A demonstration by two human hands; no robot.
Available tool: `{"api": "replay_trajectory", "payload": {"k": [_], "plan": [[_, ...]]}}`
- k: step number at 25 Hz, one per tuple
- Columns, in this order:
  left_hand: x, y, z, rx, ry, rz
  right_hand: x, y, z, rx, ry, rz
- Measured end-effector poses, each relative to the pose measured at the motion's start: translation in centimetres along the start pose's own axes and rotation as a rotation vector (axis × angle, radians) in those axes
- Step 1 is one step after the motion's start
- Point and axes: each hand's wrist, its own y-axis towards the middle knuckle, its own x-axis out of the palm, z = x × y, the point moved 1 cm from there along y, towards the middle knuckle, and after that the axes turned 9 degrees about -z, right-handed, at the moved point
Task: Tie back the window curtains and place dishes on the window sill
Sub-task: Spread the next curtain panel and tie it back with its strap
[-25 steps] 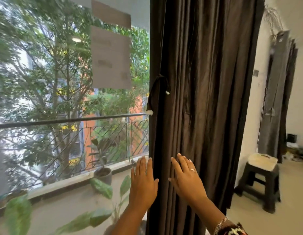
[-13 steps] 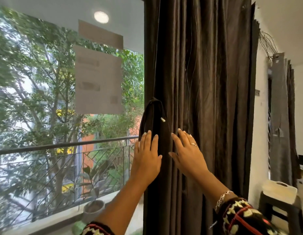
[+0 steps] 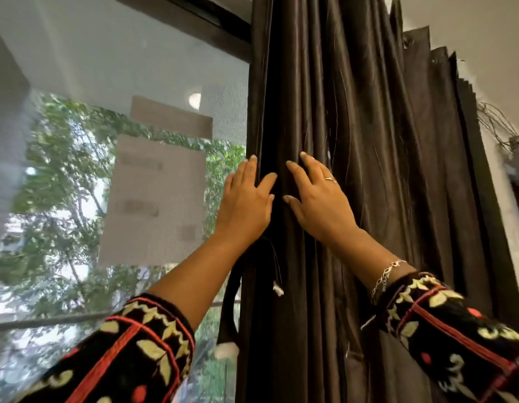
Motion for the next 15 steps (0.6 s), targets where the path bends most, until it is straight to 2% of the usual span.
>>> {"api": "replay_trajectory", "payload": {"k": [5,10,13,15], "plan": [[0.6,7.2,-1.0,-0.021,0.232,0.022,-1.1,6.8,1.7,-0.01,0.161,0.136],[-2.3,10.6,-5.1,-0.098,0.477,-0.031,-1.7,10.8,1.9,0.013,0.328,0.231],[-5.5,9.9,-9.7,0.037,0.606,0.1,-1.4,12.3,1.0,0.063,0.378,0.253],[-9.1,9.1,-14.1,0.119,0.786,0.147,-1.3,13.4,-0.4,0.096,0.407,0.265]]}}
